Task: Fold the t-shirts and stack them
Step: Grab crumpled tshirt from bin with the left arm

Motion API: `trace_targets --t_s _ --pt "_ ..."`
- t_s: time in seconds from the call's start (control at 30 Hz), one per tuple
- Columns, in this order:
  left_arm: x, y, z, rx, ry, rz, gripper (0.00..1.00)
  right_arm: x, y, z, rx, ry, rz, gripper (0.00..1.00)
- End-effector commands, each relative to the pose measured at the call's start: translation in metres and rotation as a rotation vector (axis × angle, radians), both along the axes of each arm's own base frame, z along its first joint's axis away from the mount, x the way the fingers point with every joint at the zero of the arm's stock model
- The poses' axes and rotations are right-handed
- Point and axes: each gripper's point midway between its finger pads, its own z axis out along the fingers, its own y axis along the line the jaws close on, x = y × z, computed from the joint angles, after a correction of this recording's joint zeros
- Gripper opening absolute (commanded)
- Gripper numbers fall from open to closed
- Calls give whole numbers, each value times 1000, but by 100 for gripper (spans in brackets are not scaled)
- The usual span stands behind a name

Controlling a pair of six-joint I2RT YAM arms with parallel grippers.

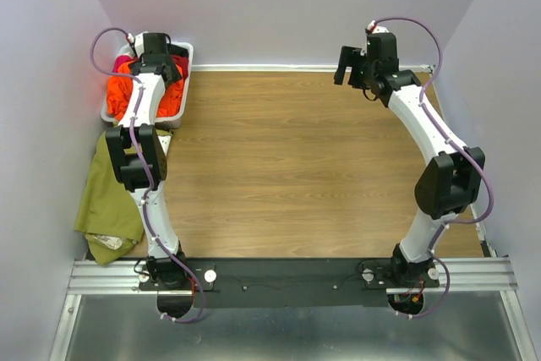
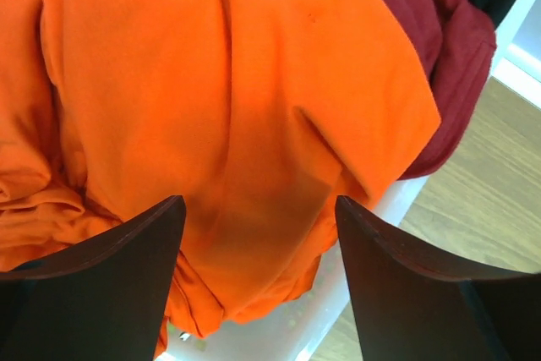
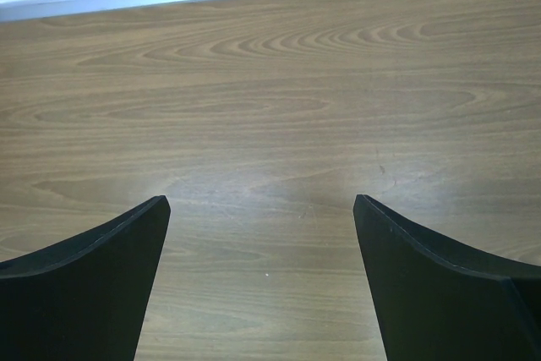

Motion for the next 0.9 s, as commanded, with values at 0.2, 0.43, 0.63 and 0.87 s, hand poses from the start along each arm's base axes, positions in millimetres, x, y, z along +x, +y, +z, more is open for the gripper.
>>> trace_targets --t_s 0.2,0.43,0.63,0.87 --pt "-2 1 -22 -11 -9 -5 64 4 -12 -52 -30 105 -100 96" --pt "0 8 -14 -22 -25 34 9 -20 -1 -46 70 93 -114 93" --pt "-18 5 9 -44 -89 65 0 -45 -6 -28 64 46 -114 92" --pt "-41 -60 88 -63 -289 -14 0 -46 -13 -37 15 53 -111 93"
